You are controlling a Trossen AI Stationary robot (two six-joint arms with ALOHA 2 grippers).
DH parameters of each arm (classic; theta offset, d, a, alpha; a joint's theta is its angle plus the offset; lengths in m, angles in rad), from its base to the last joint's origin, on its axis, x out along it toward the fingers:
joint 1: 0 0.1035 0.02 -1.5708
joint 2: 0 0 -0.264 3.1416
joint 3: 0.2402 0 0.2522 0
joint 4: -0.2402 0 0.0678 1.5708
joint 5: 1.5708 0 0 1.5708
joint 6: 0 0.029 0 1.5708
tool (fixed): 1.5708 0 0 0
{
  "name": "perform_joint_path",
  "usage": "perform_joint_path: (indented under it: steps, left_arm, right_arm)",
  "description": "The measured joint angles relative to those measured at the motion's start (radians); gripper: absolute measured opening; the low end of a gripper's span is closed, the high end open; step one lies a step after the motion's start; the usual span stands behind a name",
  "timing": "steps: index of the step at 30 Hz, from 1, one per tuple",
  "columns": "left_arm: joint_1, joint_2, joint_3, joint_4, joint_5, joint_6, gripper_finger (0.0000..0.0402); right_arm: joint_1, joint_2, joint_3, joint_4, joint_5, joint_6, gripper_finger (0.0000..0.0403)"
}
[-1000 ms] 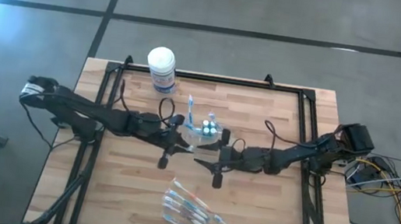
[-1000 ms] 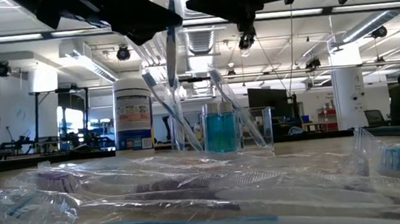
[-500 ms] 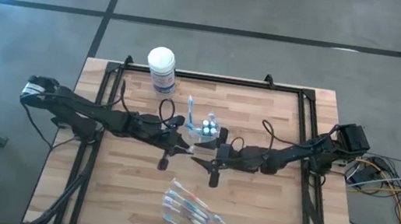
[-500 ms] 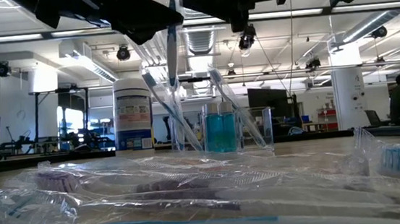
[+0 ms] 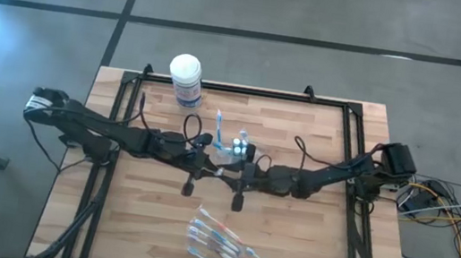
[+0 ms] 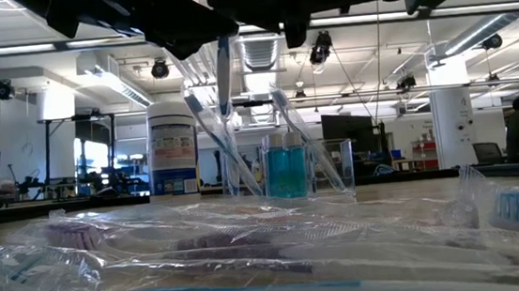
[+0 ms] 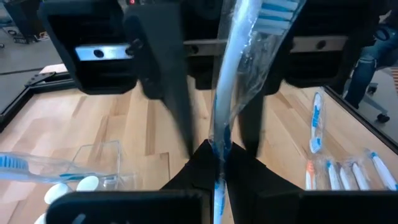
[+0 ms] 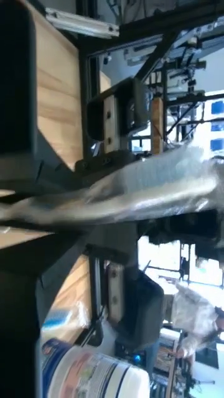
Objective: Pick & Place toothbrushing station
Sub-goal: Put the blue toothbrush in the transparent organizer
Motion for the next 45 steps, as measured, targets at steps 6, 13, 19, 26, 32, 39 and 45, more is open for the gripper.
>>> perform_joint_path:
  steps: [6, 13, 19, 26, 32, 39, 45]
  left_arm:
    - [0.0, -0.002, 0.0, -0.01, 0.001, -0.001, 0.0021]
    - [0.0, -0.003, 0.0, -0.011, -0.004, -0.014, 0.0039]
    - [0.0, -0.038, 0.005, -0.086, 0.019, 0.011, 0.0109]
    - [0.0, -0.189, -0.016, -0.259, 0.018, 0.016, 0.0171]
    - [0.0, -0.43, -0.18, -0.28, 0.017, -0.081, 0.0152]
    - [0.0, -0.758, -0.454, -0.154, 0.076, -0.191, 0.0017]
    - [-0.002, -0.97, -0.574, -0.156, 0.142, -0.217, 0.0013]
  right_arm:
    - [0.004, -0.002, 0.02, -0.03, -0.007, -0.028, 0.002]
    - [0.003, -0.027, 0.028, -0.096, -0.009, -0.023, 0.0015]
    - [0.017, -0.082, 0.028, -0.187, -0.018, -0.027, 0.0014]
    - [0.024, -0.155, 0.022, -0.317, 0.008, -0.035, 0.0014]
    - [0.017, -0.248, -0.028, -0.443, 0.105, -0.016, 0.0014]
    - [-0.008, -0.405, -0.146, -0.459, 0.173, 0.029, 0.0014]
    - [-0.099, -0.466, -0.259, -0.404, 0.188, 0.105, 0.0014]
